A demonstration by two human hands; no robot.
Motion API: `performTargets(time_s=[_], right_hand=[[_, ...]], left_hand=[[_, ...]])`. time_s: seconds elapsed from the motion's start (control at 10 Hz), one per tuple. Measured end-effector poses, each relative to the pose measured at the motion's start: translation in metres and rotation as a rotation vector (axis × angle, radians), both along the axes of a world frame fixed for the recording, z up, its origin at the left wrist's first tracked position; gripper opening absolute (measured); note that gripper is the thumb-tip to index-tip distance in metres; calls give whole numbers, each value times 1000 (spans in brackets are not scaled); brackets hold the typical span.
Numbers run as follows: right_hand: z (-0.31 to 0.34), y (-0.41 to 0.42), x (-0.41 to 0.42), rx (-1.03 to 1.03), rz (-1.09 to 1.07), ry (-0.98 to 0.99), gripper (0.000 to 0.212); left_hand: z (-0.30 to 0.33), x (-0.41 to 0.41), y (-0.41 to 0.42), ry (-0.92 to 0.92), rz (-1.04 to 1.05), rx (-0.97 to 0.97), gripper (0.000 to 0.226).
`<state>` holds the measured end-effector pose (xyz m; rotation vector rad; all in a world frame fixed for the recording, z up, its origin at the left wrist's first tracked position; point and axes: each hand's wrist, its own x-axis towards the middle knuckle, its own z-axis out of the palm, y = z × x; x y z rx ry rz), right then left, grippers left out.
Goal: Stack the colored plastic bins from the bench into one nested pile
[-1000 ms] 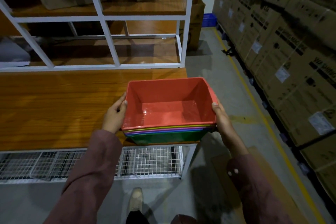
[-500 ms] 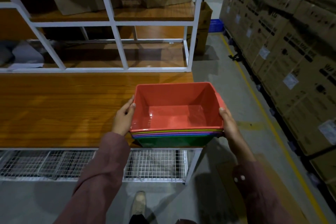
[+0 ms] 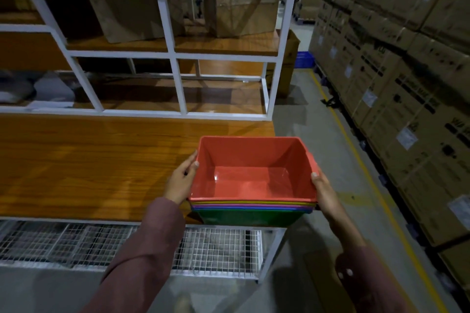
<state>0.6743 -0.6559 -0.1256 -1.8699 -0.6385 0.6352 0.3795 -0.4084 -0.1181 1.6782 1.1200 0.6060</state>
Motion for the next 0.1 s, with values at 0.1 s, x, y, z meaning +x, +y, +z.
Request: performTargets(time_s=[0.1], right_hand=[[9,10,9,-258,-53,-343,89]], left_hand=[[3,-7,15,194,-55,165,65]])
